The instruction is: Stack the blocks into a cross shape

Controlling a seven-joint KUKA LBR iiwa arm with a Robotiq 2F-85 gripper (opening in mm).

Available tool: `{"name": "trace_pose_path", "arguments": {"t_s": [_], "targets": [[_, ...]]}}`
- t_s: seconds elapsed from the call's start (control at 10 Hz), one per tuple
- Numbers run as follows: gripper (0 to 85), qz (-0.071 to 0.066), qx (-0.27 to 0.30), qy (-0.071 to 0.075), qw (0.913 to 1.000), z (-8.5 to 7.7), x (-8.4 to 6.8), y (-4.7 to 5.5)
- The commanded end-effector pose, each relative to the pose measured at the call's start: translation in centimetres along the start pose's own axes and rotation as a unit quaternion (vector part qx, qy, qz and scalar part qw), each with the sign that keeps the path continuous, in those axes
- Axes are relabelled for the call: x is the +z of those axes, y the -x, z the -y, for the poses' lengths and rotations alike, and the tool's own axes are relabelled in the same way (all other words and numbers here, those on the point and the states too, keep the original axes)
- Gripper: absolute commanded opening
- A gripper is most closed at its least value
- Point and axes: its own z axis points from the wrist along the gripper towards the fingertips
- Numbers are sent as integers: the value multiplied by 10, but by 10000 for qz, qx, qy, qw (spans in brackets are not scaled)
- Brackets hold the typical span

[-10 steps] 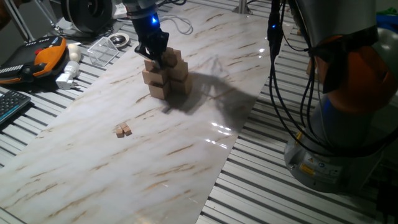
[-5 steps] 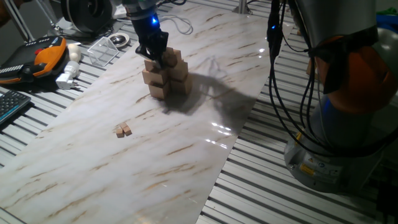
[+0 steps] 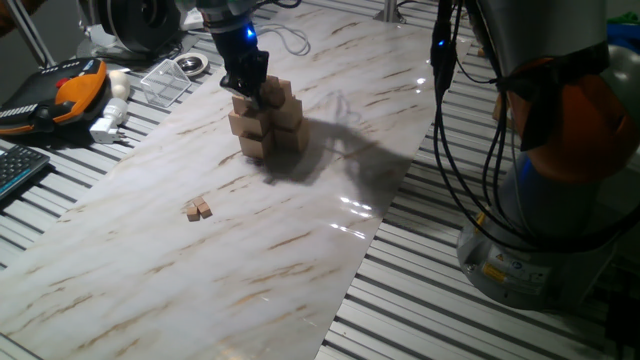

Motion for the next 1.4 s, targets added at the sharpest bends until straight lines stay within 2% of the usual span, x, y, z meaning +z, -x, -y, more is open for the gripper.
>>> {"name": "trace_pose_path", "arguments": {"t_s": [0.0, 0.1, 0.2, 0.3, 0.4, 0.5, 0.6, 0.8, 0.9, 1.2, 1.3], "targets": [[0, 8, 4, 28, 10000, 0, 0, 0], [0, -47, 109, 191, 9997, 0, 0, 0], [0, -96, 173, 210, 9996, 0, 0, 0], [0, -154, 264, 243, 9992, -21, -2, 3], [340, -127, 353, 259, 9990, -39, -3, 7], [340, -70, 483, 354, 9982, -55, 1, 11], [510, -35, 563, 425, 9975, -65, 5, 15], [510, 15, 709, 531, 9961, -80, 16, 28], [680, 75, 823, 563, 9950, -90, 22, 34], [680, 41, 986, 621, 9932, -106, 33, 44], [680, 68, 1050, 619, 9925, -111, 40, 47]]}}
